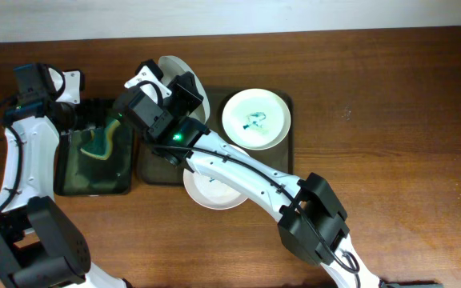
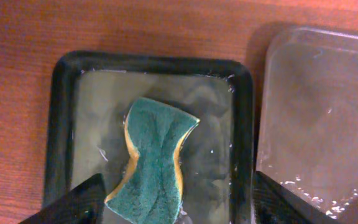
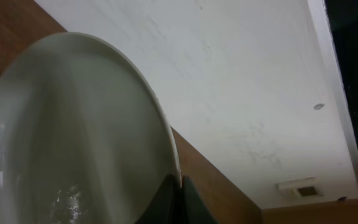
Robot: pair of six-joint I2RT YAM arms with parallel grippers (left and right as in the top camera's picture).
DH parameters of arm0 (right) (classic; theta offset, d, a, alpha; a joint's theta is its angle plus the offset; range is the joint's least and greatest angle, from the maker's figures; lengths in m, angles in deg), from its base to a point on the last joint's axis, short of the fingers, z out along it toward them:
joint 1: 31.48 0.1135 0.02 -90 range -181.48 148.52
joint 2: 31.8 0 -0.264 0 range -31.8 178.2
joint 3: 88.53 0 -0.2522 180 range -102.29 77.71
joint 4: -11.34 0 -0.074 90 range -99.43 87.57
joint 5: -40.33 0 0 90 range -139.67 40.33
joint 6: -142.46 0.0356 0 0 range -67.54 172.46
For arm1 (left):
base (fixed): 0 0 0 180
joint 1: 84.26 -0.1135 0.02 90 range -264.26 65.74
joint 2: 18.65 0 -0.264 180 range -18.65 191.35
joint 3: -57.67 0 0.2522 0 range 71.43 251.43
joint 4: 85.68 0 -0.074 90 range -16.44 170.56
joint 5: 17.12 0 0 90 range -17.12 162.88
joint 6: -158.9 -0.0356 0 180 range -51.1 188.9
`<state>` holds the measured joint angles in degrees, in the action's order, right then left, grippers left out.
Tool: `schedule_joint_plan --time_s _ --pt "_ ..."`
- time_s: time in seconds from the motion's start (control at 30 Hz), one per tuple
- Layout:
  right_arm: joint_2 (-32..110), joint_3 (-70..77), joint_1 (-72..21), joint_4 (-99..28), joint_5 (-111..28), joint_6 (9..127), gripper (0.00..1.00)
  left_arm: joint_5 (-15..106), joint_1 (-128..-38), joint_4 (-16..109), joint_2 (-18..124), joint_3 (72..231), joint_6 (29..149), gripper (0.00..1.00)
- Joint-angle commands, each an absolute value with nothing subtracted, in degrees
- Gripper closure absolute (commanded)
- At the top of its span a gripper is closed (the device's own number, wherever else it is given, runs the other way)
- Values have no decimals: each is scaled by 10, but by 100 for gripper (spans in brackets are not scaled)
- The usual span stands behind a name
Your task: Clean dirty plates on tray and stack at the side
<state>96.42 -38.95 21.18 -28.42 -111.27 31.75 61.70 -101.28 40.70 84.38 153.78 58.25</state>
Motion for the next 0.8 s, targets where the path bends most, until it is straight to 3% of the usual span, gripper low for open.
schedule_joint_plan --time_s 0.0,0.03,0.2,0.27,0.37,0.43,0.57,0.7,0.77 --pt "963 -392 213 -292 -1118 346 96 606 -1017 394 839 1539 581 13" --pt "963 -392 213 -293 -1118 345 96 606 -1017 394 839 1539 581 0" --pt "963 -392 209 -292 -1119 350 96 606 -1017 393 839 1539 582 1" --pt "950 -393 171 -312 -1114 424 96 606 -1017 394 839 1539 581 1" --pt "900 -393 105 -421 -953 544 96 606 -1017 394 839 1539 581 1" --pt "863 -393 35 -489 -767 625 96 606 -1017 394 839 1539 581 1" --pt "800 -393 -159 -540 -425 630 96 606 -1017 394 839 1539 581 1" --pt "800 -375 -404 -663 -397 634 96 606 -1017 394 839 1539 581 1" --pt "800 -346 -478 -667 -395 632 96 606 -1017 394 839 1539 581 0"
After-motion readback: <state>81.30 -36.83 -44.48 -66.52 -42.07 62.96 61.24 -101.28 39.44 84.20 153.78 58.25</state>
